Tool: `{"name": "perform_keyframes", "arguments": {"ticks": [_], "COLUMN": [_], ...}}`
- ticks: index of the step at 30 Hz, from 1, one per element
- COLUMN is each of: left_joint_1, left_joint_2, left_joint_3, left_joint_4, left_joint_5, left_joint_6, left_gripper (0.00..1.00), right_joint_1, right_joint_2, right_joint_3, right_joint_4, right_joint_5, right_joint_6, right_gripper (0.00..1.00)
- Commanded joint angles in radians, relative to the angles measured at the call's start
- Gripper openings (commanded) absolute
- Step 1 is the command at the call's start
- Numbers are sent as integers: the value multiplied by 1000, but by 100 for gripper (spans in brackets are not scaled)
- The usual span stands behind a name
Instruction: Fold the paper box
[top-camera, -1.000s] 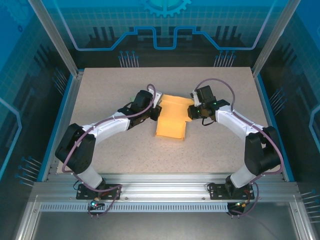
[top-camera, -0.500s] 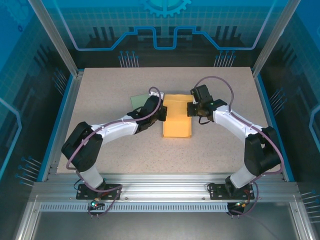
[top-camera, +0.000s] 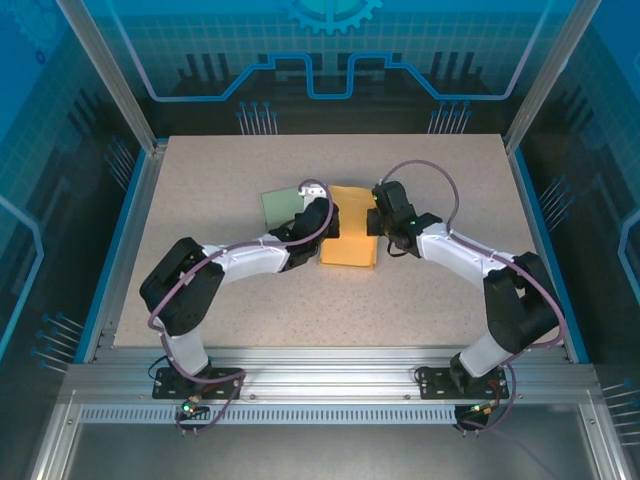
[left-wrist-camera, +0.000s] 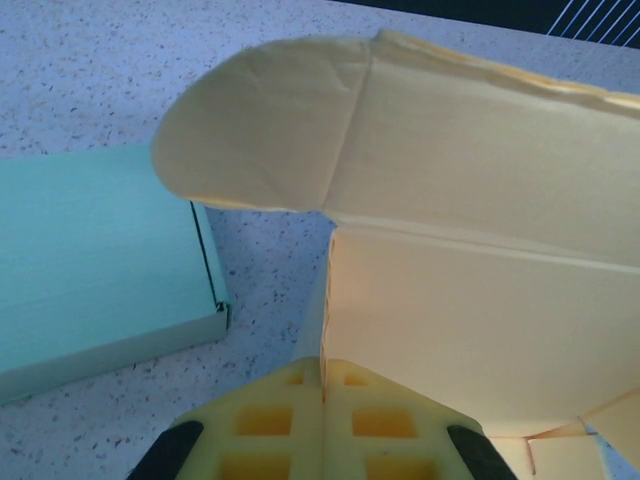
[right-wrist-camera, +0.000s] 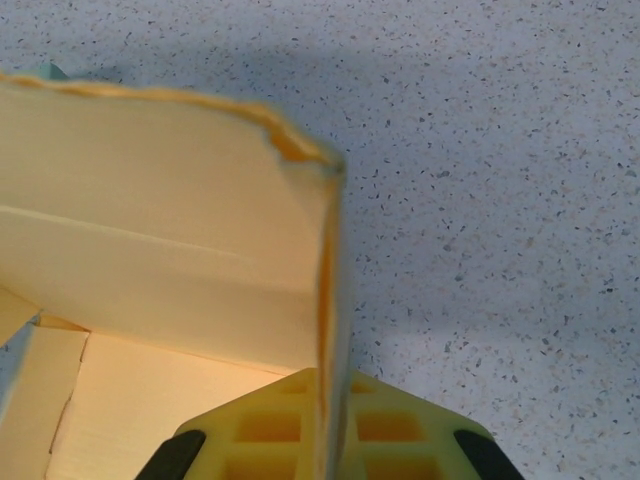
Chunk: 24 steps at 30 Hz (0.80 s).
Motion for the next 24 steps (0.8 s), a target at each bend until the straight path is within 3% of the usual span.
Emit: {"name": "perform_keyframes", "arguments": {"ticks": [1, 13, 24], "left_joint_1": [-61, -105, -135], "left_joint_2": [6, -33, -87], "left_joint_3": [-28, -187, -356], "left_joint_4": [105, 204, 393], "left_joint_5": [64, 38, 98], "left_joint_6": [-59, -75, -18], "left_gripper": [1, 1, 4], "right_joint_1": [58, 103, 159], "right_joint_2": [-15, -66, -187], "right_joint_3": [-25, -136, -302], "right_joint_4": [161, 210, 216], "right_joint_5": [-52, -16, -5], "right_joint_6": [24, 56, 58], "right_gripper": [8, 8, 11]}}
